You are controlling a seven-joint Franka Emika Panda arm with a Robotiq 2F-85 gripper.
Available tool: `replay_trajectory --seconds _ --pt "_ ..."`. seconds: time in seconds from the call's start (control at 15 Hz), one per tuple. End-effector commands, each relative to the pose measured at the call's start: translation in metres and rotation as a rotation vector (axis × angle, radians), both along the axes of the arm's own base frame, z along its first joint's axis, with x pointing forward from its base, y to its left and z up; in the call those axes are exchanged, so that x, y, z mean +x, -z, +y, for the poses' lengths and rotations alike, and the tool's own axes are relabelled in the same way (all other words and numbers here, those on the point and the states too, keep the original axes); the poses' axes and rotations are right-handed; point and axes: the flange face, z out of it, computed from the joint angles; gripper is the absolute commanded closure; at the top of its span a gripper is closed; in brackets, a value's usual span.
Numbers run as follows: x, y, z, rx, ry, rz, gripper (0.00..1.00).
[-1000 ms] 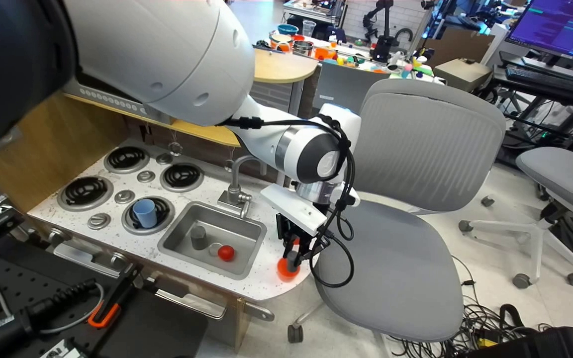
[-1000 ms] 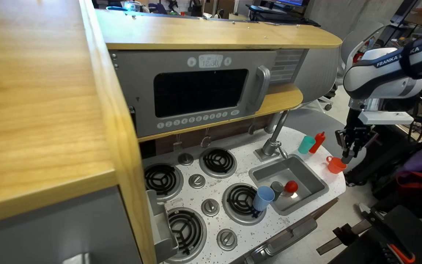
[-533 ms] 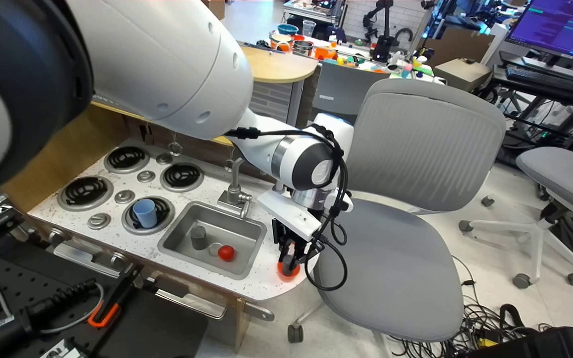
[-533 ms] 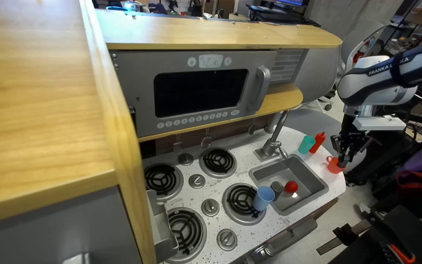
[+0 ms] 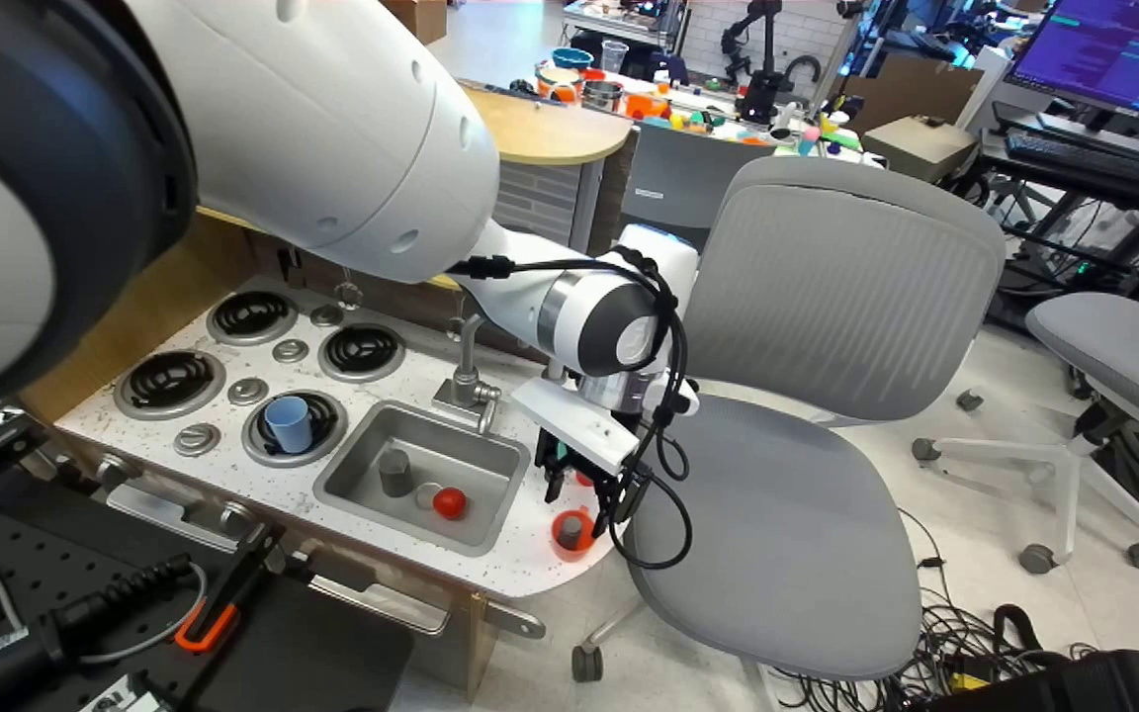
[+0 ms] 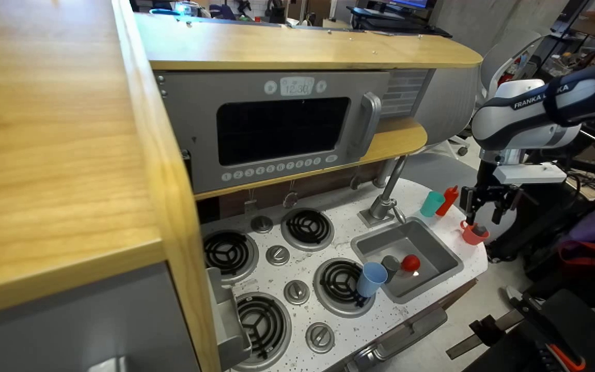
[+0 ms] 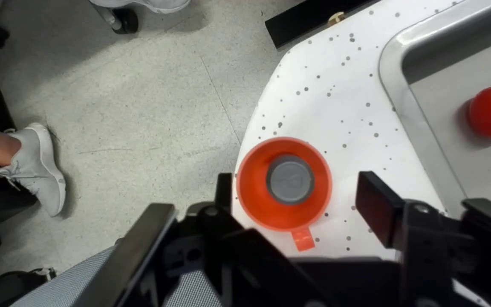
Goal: Put the gray object that is near the orange cup in the orange cup
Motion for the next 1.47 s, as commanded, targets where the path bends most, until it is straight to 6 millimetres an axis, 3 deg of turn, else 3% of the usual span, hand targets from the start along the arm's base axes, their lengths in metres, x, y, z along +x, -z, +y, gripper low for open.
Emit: replay_trajectory --seconds 0.0,0.33,0.8,1.13,1.4 --pt "0.007 -0.013 0.013 0.012 -0.044 -0.022 0.00" --pt "0.002 -0.034 0.032 -0.012 -0.169 -0.094 0.00" --pt "-0.006 -0.089 0.059 -0.081 -0.305 -0.374 0.00" --pt "-0.047 -0.123 0.090 -0.007 -0.304 -0.370 0.00" --pt "-0.089 -0.147 0.097 0.077 -0.301 -0.321 0.00"
